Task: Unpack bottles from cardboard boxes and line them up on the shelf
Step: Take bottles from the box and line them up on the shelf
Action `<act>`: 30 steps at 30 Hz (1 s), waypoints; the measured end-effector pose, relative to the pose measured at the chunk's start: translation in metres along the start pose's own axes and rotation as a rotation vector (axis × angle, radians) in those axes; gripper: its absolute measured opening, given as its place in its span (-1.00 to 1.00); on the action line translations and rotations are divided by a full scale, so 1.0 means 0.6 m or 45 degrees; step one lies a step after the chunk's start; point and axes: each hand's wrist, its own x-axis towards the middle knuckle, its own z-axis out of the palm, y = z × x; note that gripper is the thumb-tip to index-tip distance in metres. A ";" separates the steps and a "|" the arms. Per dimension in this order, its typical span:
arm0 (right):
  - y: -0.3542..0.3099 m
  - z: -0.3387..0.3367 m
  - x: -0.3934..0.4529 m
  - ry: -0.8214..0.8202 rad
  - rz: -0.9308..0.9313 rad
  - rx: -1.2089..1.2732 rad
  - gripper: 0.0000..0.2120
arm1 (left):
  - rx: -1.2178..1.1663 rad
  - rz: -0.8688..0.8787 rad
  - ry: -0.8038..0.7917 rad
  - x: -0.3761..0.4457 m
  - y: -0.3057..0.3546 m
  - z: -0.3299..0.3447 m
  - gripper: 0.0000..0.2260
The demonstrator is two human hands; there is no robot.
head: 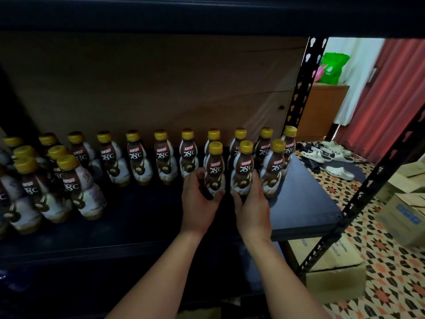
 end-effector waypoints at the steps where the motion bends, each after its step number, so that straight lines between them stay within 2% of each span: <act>1: 0.001 0.000 0.000 -0.003 -0.001 -0.002 -0.32 | 0.001 0.001 0.000 0.000 0.000 0.000 -0.49; 14: 0.007 -0.006 -0.002 0.006 -0.030 0.120 -0.27 | 0.044 -0.007 0.001 0.000 -0.002 -0.001 -0.45; 18: 0.023 -0.027 -0.003 0.243 0.013 0.282 -0.51 | 0.048 -0.005 -0.011 0.001 -0.007 -0.003 -0.43; 21: 0.040 -0.056 0.017 0.421 0.038 0.237 -0.53 | 0.049 -0.013 -0.017 0.003 -0.008 -0.001 -0.43; 24: 0.056 -0.073 0.041 0.361 0.115 0.162 -0.34 | 0.030 -0.022 -0.012 0.003 -0.006 -0.001 -0.45; 26: 0.068 -0.071 0.051 0.280 0.078 0.137 -0.24 | 0.023 -0.021 -0.012 0.004 -0.005 0.000 -0.46; 30: 0.079 -0.063 0.055 0.250 0.013 0.124 -0.35 | 0.001 -0.020 -0.014 0.004 -0.004 0.000 -0.47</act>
